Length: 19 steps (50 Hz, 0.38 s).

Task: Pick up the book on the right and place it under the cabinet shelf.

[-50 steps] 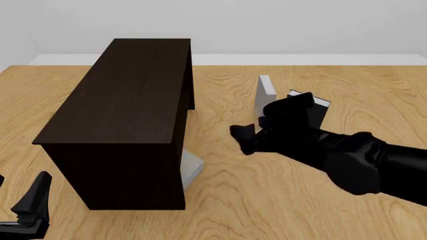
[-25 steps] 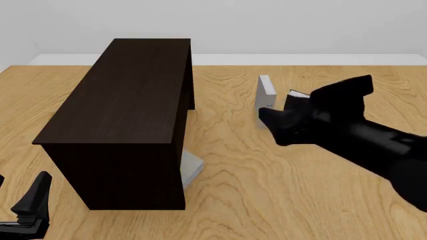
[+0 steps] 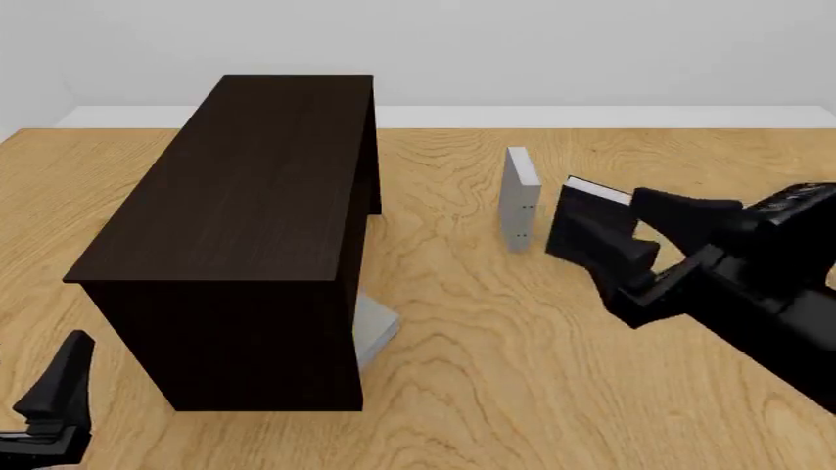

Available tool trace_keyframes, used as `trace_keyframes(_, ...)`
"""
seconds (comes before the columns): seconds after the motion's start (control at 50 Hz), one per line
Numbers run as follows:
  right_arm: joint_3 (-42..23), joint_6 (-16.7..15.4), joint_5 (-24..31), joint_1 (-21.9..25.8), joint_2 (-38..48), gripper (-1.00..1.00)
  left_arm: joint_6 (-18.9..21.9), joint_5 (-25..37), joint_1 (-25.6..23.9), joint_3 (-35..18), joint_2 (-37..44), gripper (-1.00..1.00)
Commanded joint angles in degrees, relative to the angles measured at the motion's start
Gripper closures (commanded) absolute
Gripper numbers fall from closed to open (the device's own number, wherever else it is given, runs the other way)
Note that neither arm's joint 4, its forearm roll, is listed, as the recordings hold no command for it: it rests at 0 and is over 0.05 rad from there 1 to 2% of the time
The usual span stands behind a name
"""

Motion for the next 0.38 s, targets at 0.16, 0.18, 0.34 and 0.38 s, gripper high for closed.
trace_keyframes(0.16, 29.0, 19.4, -64.4, -6.5, 32.3, -1.00, 0.1, -1.6, -0.5, 0.0, 3.5, -1.00)
trace_keyframes(0.18, 29.0, 17.9, -64.4, -8.1, 31.1, -1.00, 0.2, -2.0, -0.5, 0.0, 4.3, -1.00)
trace_keyframes(0.34, 29.0, 14.0, -64.4, -9.0, 26.0, -1.00, 0.1, -0.9, -0.5, 0.1, 2.4, -1.00)
trace_keyframes(0.38, 29.0, 12.6, -64.4, -8.1, 25.9, -1.00, 0.0, -0.3, -0.5, 0.1, 1.5, -1.00)
